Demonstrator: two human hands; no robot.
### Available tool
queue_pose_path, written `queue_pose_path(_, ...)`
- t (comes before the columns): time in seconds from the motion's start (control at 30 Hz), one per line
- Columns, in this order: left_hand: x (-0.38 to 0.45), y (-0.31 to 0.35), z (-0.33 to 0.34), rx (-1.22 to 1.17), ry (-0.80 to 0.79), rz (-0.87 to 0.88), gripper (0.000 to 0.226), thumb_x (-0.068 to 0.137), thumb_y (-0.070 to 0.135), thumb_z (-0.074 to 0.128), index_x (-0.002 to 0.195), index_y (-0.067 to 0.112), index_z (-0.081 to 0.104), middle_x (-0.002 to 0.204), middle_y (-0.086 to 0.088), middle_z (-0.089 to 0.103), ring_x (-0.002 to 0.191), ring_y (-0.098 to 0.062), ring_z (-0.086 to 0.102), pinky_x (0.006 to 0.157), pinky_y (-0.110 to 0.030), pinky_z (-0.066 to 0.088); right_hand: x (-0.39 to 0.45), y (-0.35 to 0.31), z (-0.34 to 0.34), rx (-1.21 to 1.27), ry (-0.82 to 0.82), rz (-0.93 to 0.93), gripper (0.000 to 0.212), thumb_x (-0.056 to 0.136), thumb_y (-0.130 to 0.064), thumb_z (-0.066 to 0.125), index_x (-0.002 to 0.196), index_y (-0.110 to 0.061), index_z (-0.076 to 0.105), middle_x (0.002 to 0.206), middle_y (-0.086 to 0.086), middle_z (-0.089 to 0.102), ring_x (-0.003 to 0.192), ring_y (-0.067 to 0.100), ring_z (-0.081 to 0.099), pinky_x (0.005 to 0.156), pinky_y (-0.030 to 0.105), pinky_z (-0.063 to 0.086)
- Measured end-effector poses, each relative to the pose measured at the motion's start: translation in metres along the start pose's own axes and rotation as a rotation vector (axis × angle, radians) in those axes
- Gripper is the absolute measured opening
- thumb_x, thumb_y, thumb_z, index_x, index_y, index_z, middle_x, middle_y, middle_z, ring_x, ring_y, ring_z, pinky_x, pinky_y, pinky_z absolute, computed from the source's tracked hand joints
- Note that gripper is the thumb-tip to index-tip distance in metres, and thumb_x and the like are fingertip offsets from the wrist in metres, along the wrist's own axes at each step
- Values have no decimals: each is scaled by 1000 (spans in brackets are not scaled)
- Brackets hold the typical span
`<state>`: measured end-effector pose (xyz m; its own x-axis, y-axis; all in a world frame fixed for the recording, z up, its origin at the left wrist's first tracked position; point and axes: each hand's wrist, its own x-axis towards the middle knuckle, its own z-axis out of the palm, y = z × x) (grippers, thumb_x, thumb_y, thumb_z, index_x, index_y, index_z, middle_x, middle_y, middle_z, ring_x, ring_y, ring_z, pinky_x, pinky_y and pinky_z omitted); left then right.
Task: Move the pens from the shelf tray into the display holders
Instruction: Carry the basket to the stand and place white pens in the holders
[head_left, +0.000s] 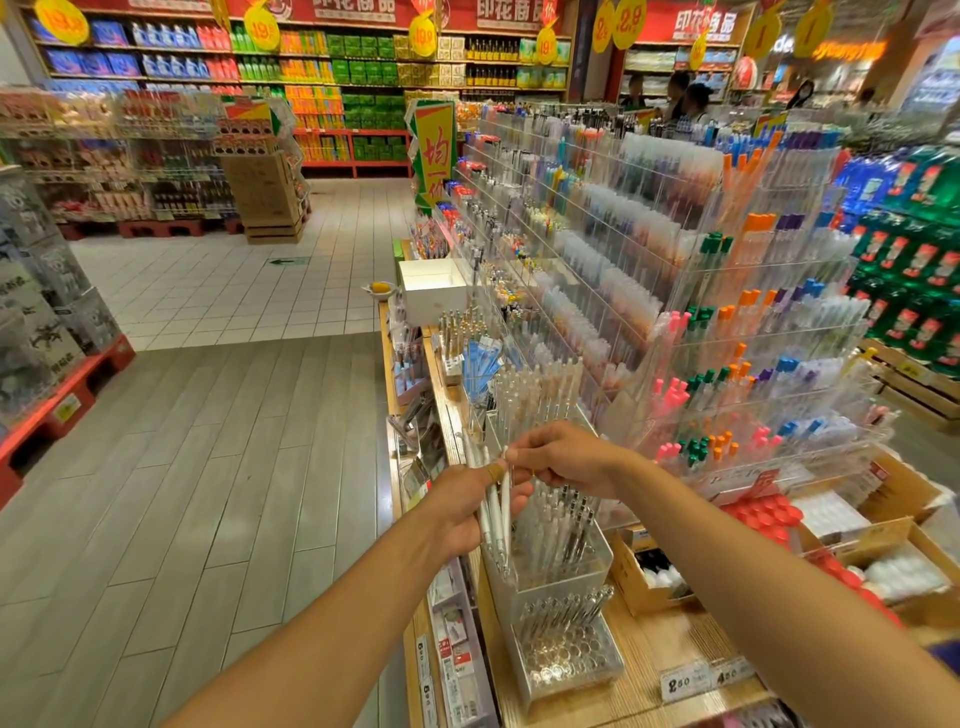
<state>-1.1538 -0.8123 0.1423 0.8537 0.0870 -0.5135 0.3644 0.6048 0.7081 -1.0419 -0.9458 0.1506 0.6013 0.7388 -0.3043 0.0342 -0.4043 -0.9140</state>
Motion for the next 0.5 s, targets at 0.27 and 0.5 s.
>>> queue_pose_path(0.27, -4, 0, -2, 16, -81, -137, 25, 104, 13, 49, 109, -8, 62, 76, -20, 69, 58, -24, 70, 53, -34, 61, -8, -2, -17, 473, 171, -82, 15, 97, -18, 56, 99, -5, 50, 79, 8, 67, 61, 14, 59, 54, 22, 51)
queue_pose_path(0.5, 3, -4, -8, -32, -29, -157, 25, 101, 6, 48, 90, -9, 65, 69, -17, 68, 54, -21, 68, 50, -31, 60, -6, -17, -54, 113, 882, -364, 9, 101, -15, 51, 97, -12, 44, 71, 6, 62, 55, 10, 62, 54, 25, 52)
